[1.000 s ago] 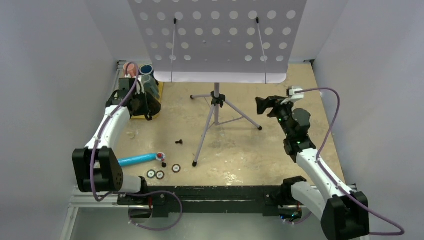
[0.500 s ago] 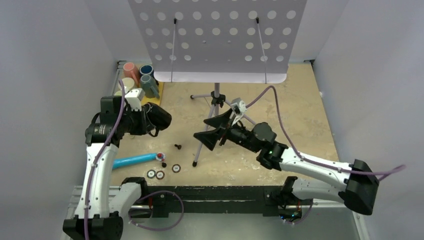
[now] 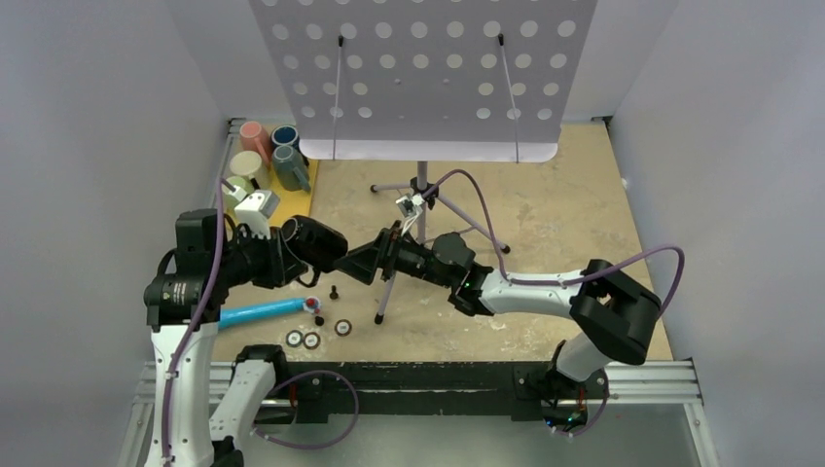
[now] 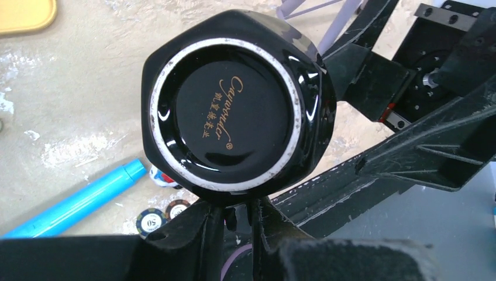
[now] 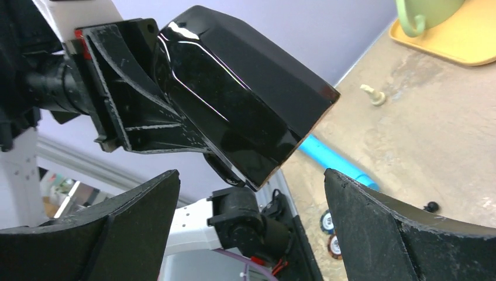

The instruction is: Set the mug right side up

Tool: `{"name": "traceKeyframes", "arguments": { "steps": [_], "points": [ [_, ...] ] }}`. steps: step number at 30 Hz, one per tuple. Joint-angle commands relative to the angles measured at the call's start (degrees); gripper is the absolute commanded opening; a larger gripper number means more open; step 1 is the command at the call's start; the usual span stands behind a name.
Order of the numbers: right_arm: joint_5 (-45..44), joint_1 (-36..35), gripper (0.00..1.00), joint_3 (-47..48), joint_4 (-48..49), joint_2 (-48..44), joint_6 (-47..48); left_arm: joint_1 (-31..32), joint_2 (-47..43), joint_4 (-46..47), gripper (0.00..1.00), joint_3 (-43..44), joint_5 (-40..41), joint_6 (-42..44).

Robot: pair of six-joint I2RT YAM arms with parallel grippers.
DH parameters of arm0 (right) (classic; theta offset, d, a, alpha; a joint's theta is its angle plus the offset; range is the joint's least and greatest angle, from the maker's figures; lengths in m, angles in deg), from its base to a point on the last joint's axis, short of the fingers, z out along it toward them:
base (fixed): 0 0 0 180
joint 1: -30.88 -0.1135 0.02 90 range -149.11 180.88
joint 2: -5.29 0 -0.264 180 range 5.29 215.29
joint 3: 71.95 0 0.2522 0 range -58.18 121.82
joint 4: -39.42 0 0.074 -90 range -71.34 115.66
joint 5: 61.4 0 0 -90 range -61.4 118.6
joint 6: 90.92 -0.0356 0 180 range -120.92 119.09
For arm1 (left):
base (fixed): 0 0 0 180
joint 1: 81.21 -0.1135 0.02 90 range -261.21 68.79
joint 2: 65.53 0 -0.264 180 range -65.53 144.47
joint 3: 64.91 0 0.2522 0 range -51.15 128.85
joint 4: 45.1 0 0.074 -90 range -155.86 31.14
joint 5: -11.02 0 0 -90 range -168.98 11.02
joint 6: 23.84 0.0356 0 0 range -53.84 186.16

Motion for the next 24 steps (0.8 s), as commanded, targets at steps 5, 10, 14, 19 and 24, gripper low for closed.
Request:
{"name": "traceKeyframes", "arguments": {
  "steps": [5, 10, 14, 19, 24],
  "points": [
    [6.22, -0.02, 0.93, 4.99, 14.58, 3.39, -8.91, 0.31, -0.34, 5.37, 0.0, 1.86, -10.0, -3.99],
    [11.17, 0.0, 0.58, 8.13, 23.92, 7.49, -12.82, 0.42, -0.87, 5.72, 0.0, 2.39, -16.51, -5.96],
    [9.26, -0.11, 0.12, 5.55, 22.62, 3.34, -9.59, 0.42, -1.35, 3.86, 0.0, 1.53, -17.61, -3.72],
    [3.74, -1.47, 0.0, 2.36, 5.01, -7.3, 3.63, 0.39, -0.64, 0.88, 0.89, 0.9, -4.16, 2.17],
    [-5.99, -3.62, 0.0, 7.84, -32.79, -17.92, 20.71, 0.42, -1.67, 3.44, 1.0, -0.08, 11.31, 5.38]
  ]
}}
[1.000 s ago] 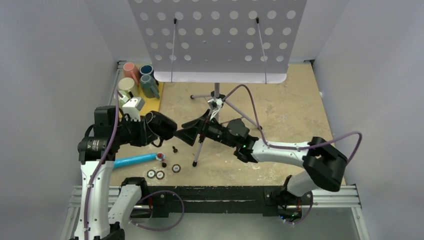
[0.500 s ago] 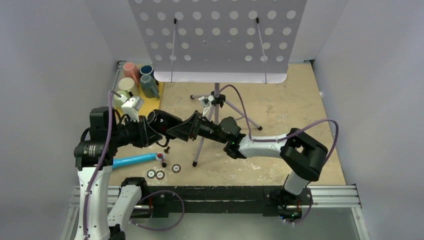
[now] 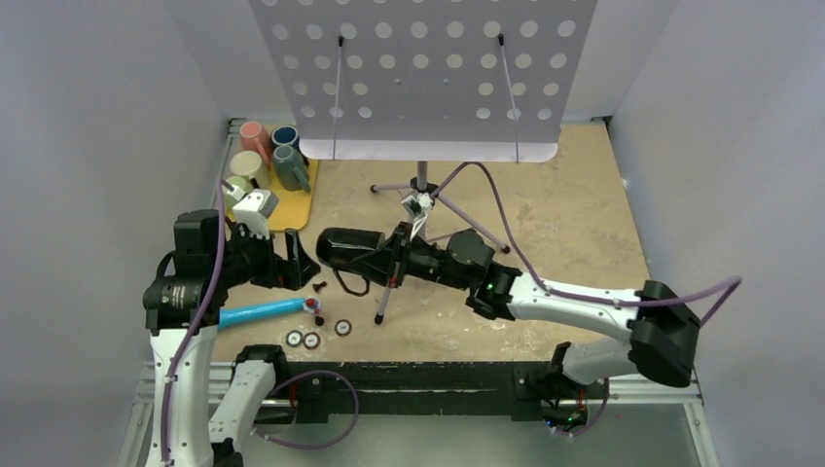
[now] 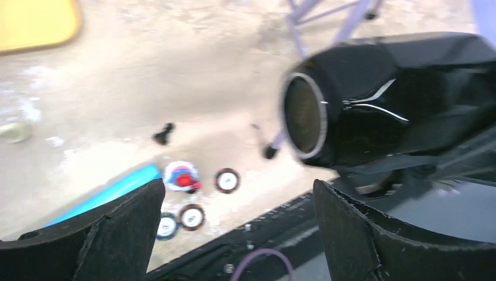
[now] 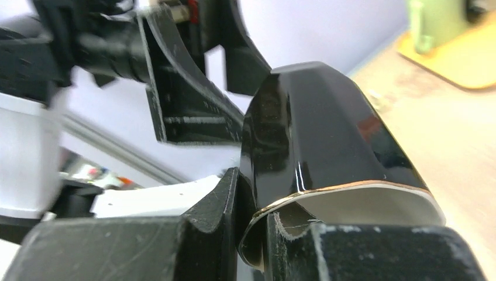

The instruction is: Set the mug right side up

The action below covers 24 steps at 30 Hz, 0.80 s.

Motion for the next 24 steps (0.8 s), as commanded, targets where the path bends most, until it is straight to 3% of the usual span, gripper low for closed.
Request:
{"name": "traceKeyframes", "arguments": {
  "steps": [1, 7, 13, 17, 24],
  "points": [
    [-10.32, -2.0, 0.0, 7.95, -32.46, -10.06, 18.45, 0.02, -1.14, 3.08, 1.0, -0.56, 14.63, 5.01],
    [-14.04, -2.94, 0.0, 18.65, -71.86, -13.11, 25.49, 0.02, 1.94, 8.21, 1.0, -3.66, 18.83, 7.73],
    [-21.85, -2.96, 0.0, 27.79, -100.6, -0.93, 24.9, -0.06, 11.02, 9.19, 1.0, -3.38, 18.34, 11.25],
    [-24.64, -3.01, 0.0, 29.95, -108.33, 5.6, 25.26, -0.19, 17.67, 7.38, 1.0, -1.11, 17.08, 12.84],
    [-19.49, -1.47, 0.0, 27.17, -104.12, 10.56, 32.26, -0.64, 21.49, 11.62, 1.0, -0.46, 23.2, 16.82]
  ]
}}
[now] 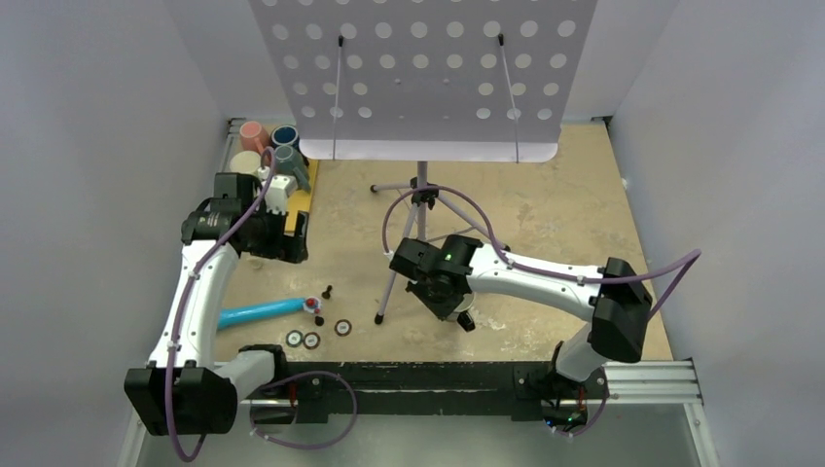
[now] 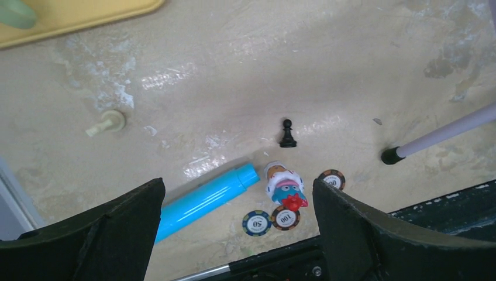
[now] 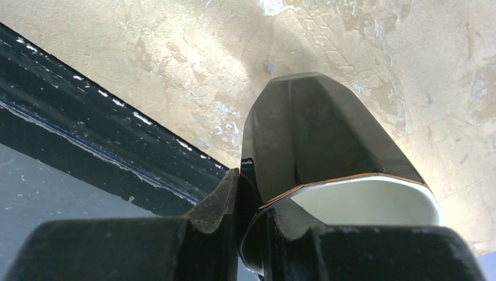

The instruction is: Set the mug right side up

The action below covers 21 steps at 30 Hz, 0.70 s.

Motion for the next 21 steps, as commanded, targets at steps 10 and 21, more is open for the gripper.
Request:
{"name": "traceKeyframes", "arguments": {
  "steps": [10, 21],
  "points": [
    [7.58, 4.41, 0.21, -3.46, 8.07, 0.38, 10.96, -2.94, 8.54, 12.95, 1.0, 0.56, 9.01, 6.85],
    [-1.91, 4.48, 0.8, 0.83, 7.38, -3.23, 8.83, -2.96, 17.26, 32.21, 0.85, 1.43, 10.65, 3.15]
  ]
}}
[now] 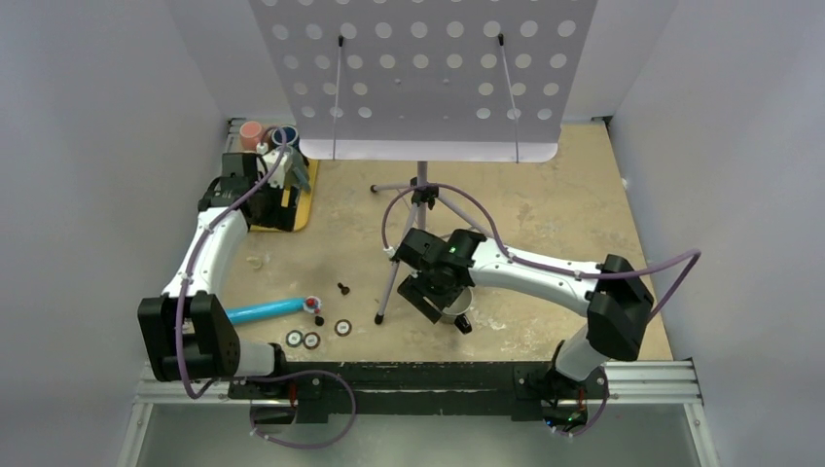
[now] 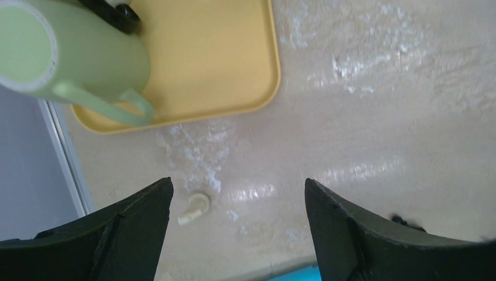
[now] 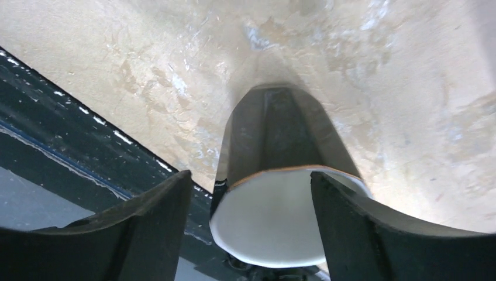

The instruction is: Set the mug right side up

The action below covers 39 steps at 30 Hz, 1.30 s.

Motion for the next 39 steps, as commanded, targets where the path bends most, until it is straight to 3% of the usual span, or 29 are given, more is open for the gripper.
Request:
{"name": "traceKeyframes", "arguments": {
  "steps": [1, 5, 11, 19, 24, 31, 39],
  "points": [
    [-6.43, 0.09, 0.84, 4.34, 1.39, -5.05, -1.79, -0.29, 5.57, 11.69, 0.83, 3.02, -0.05, -2.04],
    [-10.5, -0.02, 0.88, 3.47, 3.91, -6.88, -3.03, 1.57, 14.65, 10.2, 0.81, 9.98, -0.58, -7.15],
    [-13.1, -0.85, 0.88, 0.67, 10.18, -9.2, -3.37, 4.07, 23.5, 13.58, 0.88, 16.28, 12.57, -18.13],
    [-11.67, -0.99, 0.88, -0.54, 12.9, -10.18, -1.57, 6.08, 34.11, 11.41, 0.87, 27.52, 22.84, -19.73],
    [-9.64, -1.07, 0.87, -0.38, 13.7, -10.62, 0.43, 5.99, 38.91, 9.49, 0.78, 32.05, 25.76, -17.37],
    [-9.59, -1.06, 0.87, -0.54, 14.61, -10.8, 1.2, 4.58, 38.34, 7.87, 0.48, 31.82, 23.2, -16.45],
    [-8.38, -1.07, 0.86, -0.71, 15.62, -12.37, 1.95, 2.95, 37.15, 3.34, 0.51, 29.56, 21.19, -14.16]
  ]
}}
